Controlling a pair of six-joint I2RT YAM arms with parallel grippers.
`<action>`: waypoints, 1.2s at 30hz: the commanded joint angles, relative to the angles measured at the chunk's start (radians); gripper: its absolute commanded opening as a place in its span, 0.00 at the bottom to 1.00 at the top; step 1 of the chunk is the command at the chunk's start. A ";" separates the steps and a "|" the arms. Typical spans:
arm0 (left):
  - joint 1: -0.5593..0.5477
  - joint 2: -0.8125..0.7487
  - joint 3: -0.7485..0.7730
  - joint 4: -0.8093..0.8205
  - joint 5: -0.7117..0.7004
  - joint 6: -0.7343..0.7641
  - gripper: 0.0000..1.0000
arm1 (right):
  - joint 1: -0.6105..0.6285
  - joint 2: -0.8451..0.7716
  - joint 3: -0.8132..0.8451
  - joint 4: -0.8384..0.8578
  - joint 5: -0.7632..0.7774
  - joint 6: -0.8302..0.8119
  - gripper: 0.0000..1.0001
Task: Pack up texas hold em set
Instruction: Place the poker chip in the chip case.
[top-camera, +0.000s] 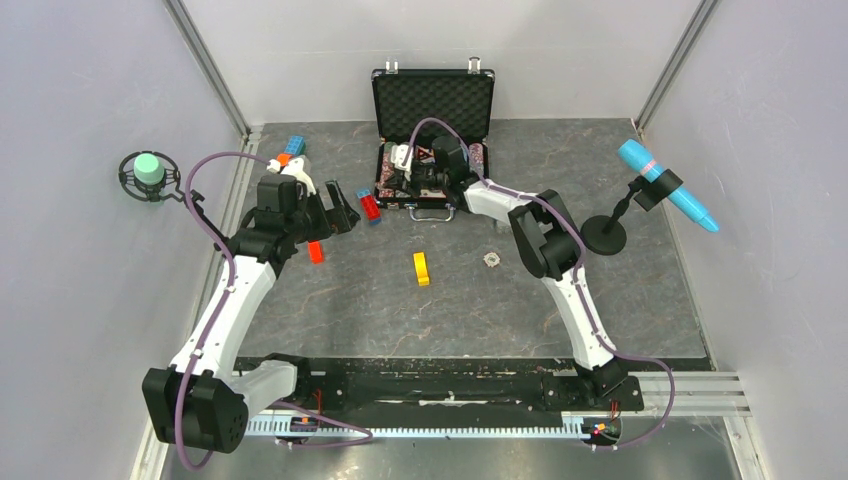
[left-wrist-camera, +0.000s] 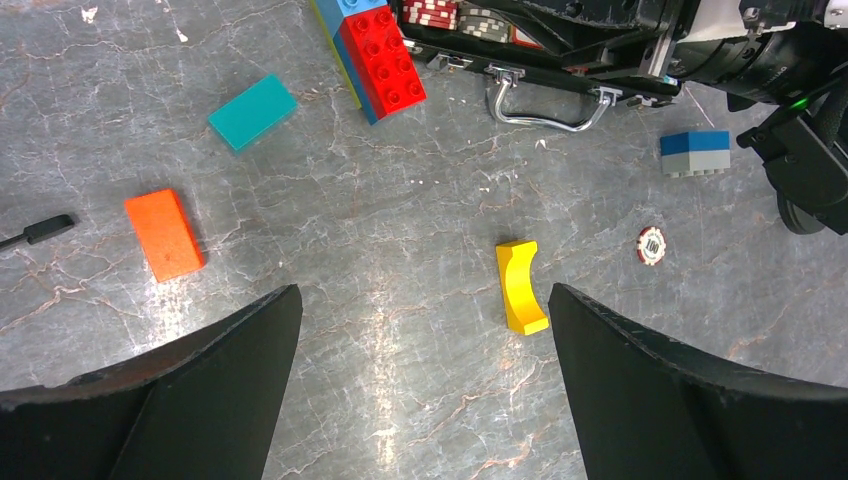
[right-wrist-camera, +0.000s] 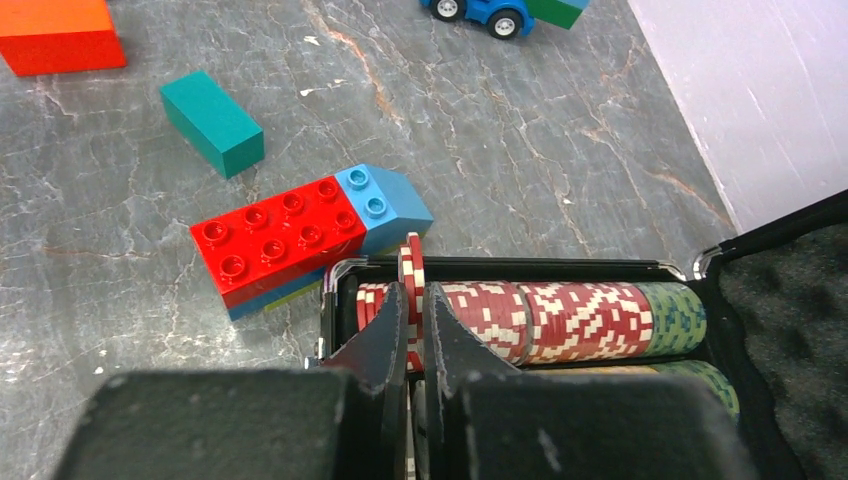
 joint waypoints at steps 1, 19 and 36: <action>0.006 -0.014 -0.002 0.011 -0.004 0.062 1.00 | 0.001 0.023 0.063 -0.014 -0.001 -0.043 0.00; 0.006 -0.015 -0.002 0.011 -0.007 0.068 1.00 | 0.011 0.039 0.092 -0.174 0.121 -0.254 0.00; 0.006 -0.018 -0.003 0.011 -0.003 0.070 1.00 | 0.014 -0.010 0.028 -0.074 0.160 -0.182 0.41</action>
